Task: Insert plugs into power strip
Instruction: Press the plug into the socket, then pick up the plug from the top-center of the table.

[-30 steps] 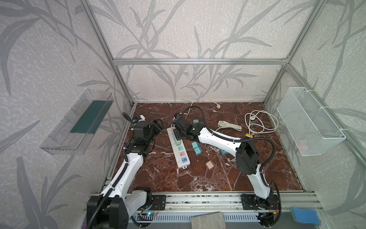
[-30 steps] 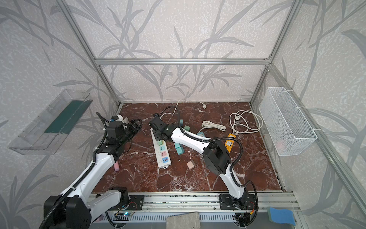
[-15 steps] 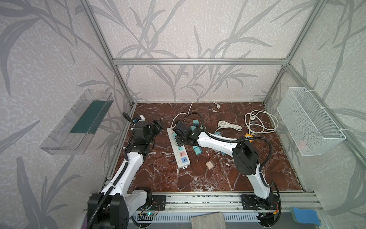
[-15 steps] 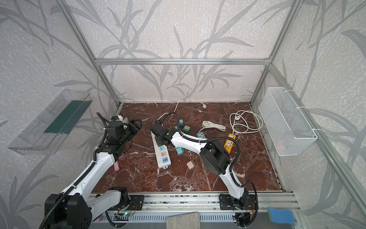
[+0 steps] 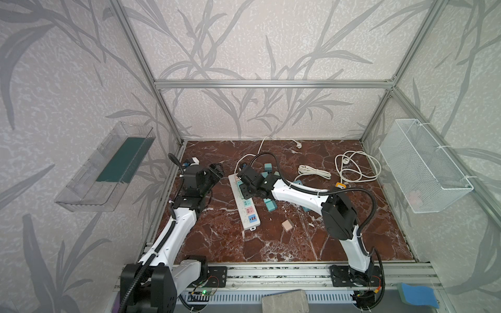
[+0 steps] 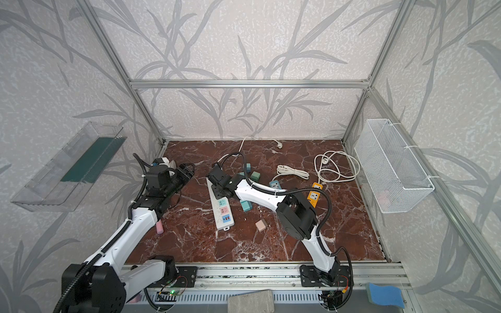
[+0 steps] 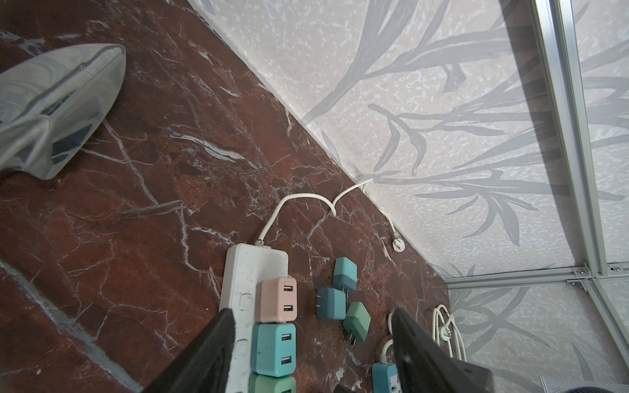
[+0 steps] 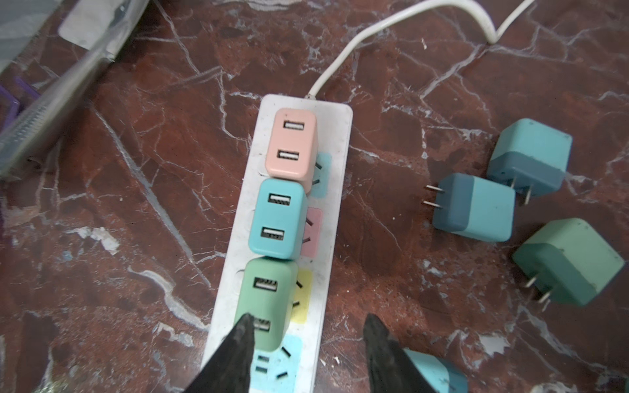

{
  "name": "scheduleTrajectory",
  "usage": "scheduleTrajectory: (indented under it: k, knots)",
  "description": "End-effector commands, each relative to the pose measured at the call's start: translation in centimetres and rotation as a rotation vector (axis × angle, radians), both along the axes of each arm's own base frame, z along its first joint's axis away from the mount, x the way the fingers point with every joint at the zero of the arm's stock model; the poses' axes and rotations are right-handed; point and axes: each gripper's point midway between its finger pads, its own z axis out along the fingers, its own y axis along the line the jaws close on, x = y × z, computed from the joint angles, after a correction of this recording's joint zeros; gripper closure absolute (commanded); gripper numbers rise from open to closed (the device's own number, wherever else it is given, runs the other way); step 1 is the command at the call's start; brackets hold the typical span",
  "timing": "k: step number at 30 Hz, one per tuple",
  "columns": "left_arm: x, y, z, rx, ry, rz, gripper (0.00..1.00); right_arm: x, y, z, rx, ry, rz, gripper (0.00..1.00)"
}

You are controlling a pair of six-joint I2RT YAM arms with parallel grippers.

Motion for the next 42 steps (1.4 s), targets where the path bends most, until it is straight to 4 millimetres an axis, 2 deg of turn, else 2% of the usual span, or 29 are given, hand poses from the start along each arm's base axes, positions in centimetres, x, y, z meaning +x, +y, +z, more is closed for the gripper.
scheduleTrajectory:
  k: [1,3,5,9,13,16,18,22,28,30,32,36,42]
  knots:
    - [0.4,-0.4,0.4,-0.024,-0.023,-0.025,0.27,-0.4,-1.2,4.1,0.042,-0.056,0.000,0.47]
    - [0.5,-0.9,0.6,-0.025,-0.026,-0.054,0.28,-0.9,-2.4,4.4,0.042,-0.066,-0.009,0.47]
    - [0.6,-1.4,0.7,-0.016,-0.024,-0.080,0.28,-1.4,-4.6,4.6,0.024,-0.085,-0.040,0.47]
    - [0.3,-3.3,0.3,0.035,0.006,-0.154,0.30,-3.1,-11.0,4.2,0.016,-0.072,-0.134,0.47]
    - [-0.4,-6.8,0.2,0.162,0.034,-0.280,0.31,-5.3,-17.6,2.0,0.026,-0.011,-0.232,0.47]
    - [-1.3,-9.5,0.2,0.244,0.027,-0.376,0.33,-6.7,-21.3,0.5,0.009,0.031,-0.278,0.47]
    - [-1.9,-11.0,-0.1,0.320,0.034,-0.440,0.34,-7.5,-22.9,-0.4,-0.012,0.047,-0.299,0.46]
    - [-3.9,-14.6,-1.4,0.524,0.095,-0.586,0.36,-8.5,-24.4,-1.1,-0.026,0.062,-0.316,0.46]
    - [-8.9,-19.5,-4.6,0.639,0.178,-0.803,0.38,-9.0,-28.0,-1.7,-0.007,0.053,-0.435,0.43]
    - [-10.5,-20.4,-5.6,0.645,0.202,-0.848,0.39,-9.1,-28.7,-1.8,0.019,0.056,-0.454,0.43]
    - [-11.3,-20.4,-6.7,0.645,0.230,-0.841,0.38,-9.0,-29.0,-1.7,0.044,0.048,-0.461,0.42]
    - [-10.6,-19.7,-8.0,0.658,0.259,-0.775,0.37,-8.7,-28.3,-1.2,0.079,0.036,-0.437,0.42]
    - [-6.5,-21.1,-7.9,0.835,0.311,-0.777,0.36,-7.9,-27.3,-0.9,0.104,0.026,-0.413,0.42]
